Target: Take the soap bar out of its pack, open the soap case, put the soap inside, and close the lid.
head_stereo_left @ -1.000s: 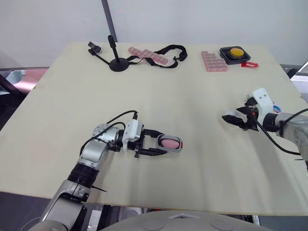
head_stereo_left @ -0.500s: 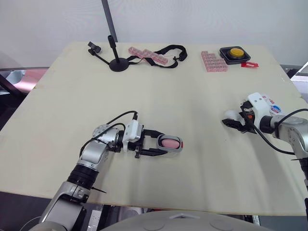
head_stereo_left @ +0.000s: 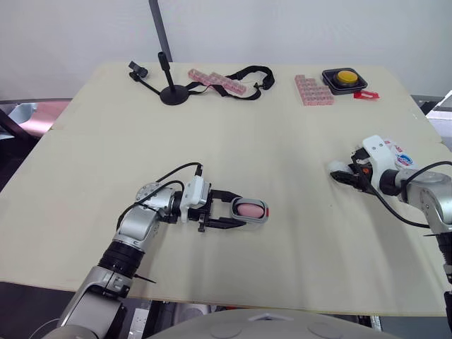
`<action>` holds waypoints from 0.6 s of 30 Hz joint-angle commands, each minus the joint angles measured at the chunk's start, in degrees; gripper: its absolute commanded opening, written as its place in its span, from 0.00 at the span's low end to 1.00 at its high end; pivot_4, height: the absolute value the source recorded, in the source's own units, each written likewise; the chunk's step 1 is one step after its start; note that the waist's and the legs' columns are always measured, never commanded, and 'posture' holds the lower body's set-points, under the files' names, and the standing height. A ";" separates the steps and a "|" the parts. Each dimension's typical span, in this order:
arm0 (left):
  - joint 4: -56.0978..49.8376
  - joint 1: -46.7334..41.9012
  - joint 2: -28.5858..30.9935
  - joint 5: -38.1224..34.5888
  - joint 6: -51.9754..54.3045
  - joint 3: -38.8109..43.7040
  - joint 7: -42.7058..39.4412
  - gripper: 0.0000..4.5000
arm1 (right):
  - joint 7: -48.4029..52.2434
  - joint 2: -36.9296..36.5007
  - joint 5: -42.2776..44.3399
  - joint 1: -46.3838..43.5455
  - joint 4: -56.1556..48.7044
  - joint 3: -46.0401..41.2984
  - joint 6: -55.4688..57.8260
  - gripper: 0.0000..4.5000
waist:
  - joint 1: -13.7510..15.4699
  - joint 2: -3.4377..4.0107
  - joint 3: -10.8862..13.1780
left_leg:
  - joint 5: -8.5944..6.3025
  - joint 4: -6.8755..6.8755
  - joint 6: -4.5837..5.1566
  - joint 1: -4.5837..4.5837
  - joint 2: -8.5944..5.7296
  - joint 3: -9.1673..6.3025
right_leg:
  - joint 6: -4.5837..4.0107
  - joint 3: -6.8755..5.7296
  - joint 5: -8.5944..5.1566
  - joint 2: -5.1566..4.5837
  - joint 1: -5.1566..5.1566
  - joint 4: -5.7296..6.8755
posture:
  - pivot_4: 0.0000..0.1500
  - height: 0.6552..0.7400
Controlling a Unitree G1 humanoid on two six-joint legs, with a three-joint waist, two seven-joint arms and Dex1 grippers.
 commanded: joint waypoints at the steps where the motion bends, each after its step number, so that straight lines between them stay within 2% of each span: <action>1: -1.37 0.08 0.47 -0.10 -0.51 -0.01 -0.01 0.42 | 6.25 -2.96 0.70 -1.03 -6.31 -0.05 -5.05 0.44 | 0.00 0.00 0.01 | 0.00 0.00 0.00 0.00 0.00 0.00 | 0.00 0.00 0.00 0.00 0.00 -0.01 | 1.00 1.00; 9: 0.06 -0.41 -0.71 -0.82 -0.41 1.02 1.47 0.42 | 16.20 -6.63 12.84 -7.33 -24.43 2.19 5.18 0.44 | 0.03 0.01 0.02 | 0.00 -0.02 0.00 0.04 0.07 0.00 | 0.00 0.02 0.00 0.07 0.00 -0.01 | 1.00 1.00; 18: 1.53 -0.14 -2.36 -0.60 -0.01 0.68 2.66 0.42 | 11.49 -3.35 24.60 -17.49 -34.58 6.41 20.83 0.44 | 0.43 -0.01 0.03 | 0.00 -0.02 -0.03 0.03 0.09 0.01 | 0.00 0.07 0.00 0.11 -0.03 0.03 | 1.00 1.00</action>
